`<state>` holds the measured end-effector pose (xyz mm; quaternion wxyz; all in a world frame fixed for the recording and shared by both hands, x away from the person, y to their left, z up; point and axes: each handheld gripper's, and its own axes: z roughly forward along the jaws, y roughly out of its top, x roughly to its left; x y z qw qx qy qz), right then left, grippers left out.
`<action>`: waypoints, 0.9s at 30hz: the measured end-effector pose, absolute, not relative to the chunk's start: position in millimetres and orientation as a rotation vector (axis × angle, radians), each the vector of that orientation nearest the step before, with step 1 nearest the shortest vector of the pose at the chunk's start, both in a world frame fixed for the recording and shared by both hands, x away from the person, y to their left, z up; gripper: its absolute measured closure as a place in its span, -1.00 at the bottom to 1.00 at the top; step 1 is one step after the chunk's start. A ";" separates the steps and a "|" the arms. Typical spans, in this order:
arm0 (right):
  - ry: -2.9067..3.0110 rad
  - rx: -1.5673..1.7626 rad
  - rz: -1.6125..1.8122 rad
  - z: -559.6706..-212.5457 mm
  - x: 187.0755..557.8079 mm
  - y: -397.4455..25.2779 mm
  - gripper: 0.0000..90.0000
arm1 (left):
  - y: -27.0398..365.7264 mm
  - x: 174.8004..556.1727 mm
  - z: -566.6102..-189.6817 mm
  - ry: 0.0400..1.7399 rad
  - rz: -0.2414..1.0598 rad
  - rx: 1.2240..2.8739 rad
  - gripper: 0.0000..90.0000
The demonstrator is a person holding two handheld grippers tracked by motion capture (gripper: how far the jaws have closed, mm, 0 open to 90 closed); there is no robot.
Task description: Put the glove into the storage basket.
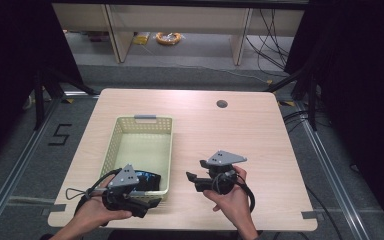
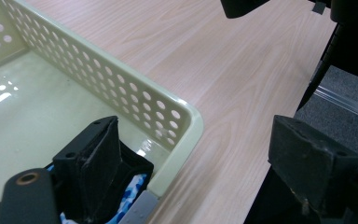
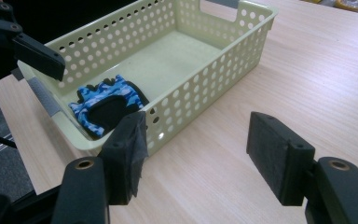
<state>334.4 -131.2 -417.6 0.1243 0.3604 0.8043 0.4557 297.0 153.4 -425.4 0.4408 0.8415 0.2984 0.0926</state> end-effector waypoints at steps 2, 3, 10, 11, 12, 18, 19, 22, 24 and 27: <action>2.342 1.029 1.341 -418.1 333.9 -134.2 -0.14 | 150.2 296.5 -427.5 0.725 0.230 2.079 -0.64; 2.344 1.054 1.338 -417.6 332.6 -135.0 -0.14 | 148.9 295.6 -427.8 0.726 0.231 2.082 -0.64; 2.334 1.061 1.348 -422.0 329.6 -145.2 -0.15 | 144.2 292.4 -431.2 0.711 0.221 2.062 -0.64; 2.336 1.032 1.345 -422.8 330.5 -147.0 -0.15 | 143.8 292.1 -431.3 0.697 0.234 2.059 -0.64; 2.325 1.070 1.343 -423.6 328.6 -149.1 -0.16 | 143.4 291.3 -430.8 0.704 0.241 2.060 -0.64; 2.324 1.104 1.371 -427.0 325.3 -154.9 -0.20 | 139.4 285.5 -431.3 0.684 0.245 2.070 -0.64; 2.328 1.057 1.371 -428.0 327.6 -156.8 -0.21 | 138.7 284.0 -431.5 0.680 0.252 2.083 -0.64; 2.320 1.114 1.376 -429.0 325.3 -157.9 -0.25 | 136.6 281.6 -432.7 0.662 0.254 2.088 -0.64; 2.326 1.079 1.401 -431.2 327.1 -159.0 -0.26 | 134.9 279.9 -433.0 0.663 0.241 2.094 -0.64; 2.321 1.080 1.392 -432.0 326.2 -161.0 -0.27 | 133.6 278.0 -434.5 0.642 0.248 2.110 -0.64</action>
